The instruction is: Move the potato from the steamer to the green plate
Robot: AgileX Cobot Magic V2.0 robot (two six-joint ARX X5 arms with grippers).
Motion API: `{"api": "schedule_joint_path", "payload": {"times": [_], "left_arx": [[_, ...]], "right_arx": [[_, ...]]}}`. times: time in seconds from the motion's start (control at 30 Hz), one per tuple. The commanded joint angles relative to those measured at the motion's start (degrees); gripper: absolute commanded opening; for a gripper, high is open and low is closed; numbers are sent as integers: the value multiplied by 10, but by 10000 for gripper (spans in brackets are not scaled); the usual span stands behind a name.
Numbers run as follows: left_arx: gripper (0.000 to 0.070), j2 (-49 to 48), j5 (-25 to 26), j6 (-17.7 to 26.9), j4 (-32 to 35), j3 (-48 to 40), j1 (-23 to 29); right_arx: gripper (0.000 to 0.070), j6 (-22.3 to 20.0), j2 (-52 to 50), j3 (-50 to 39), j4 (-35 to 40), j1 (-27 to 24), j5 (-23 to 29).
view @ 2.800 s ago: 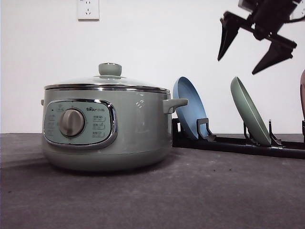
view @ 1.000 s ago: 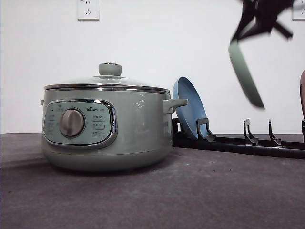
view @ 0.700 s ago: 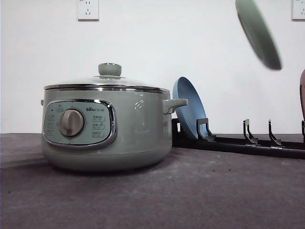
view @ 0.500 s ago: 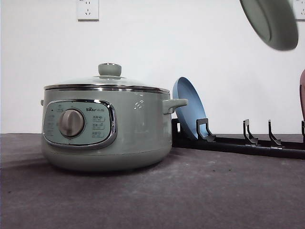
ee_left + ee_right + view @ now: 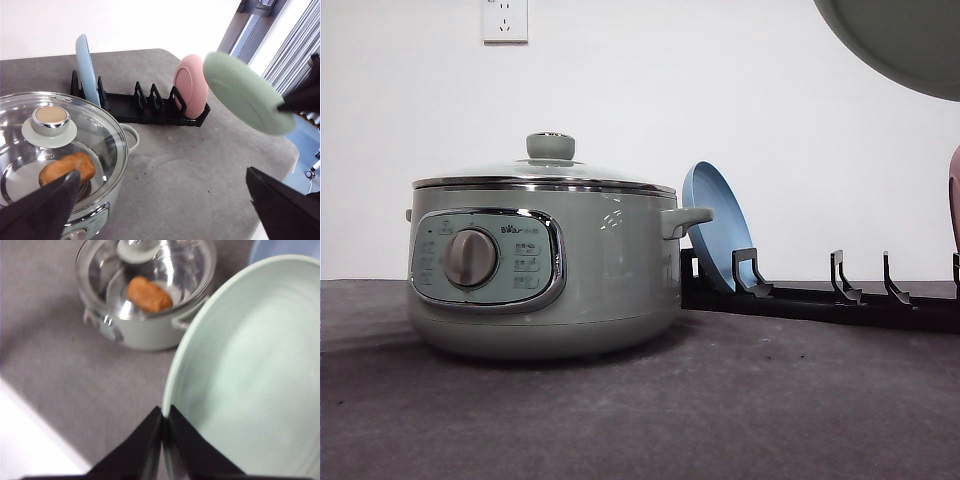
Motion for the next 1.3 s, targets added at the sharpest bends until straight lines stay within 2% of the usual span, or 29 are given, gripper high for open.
{"api": "schedule_joint_path", "payload": {"times": [0.0, 0.23, 0.5, 0.73, 0.93, 1.27], "left_arx": [[677, 3, 7, 7, 5, 11, -2], [676, 3, 7, 7, 5, 11, -2], [676, 3, 7, 18, 5, 11, -2], [676, 3, 7, 18, 5, 11, -2], [676, 3, 7, 23, 2, 11, -2], [676, 3, 7, 31, -12, 11, -2]], "right_arx": [[3, 22, 0, -13, -1, 32, 26], [3, 58, 7, -114, 3, 122, 86], [3, 77, 67, -210, 64, 200, 153], [3, 91, 142, -243, 126, 242, 166], [3, 120, 209, -246, 158, 276, 215], [3, 141, 309, -246, 188, 286, 224]]}}
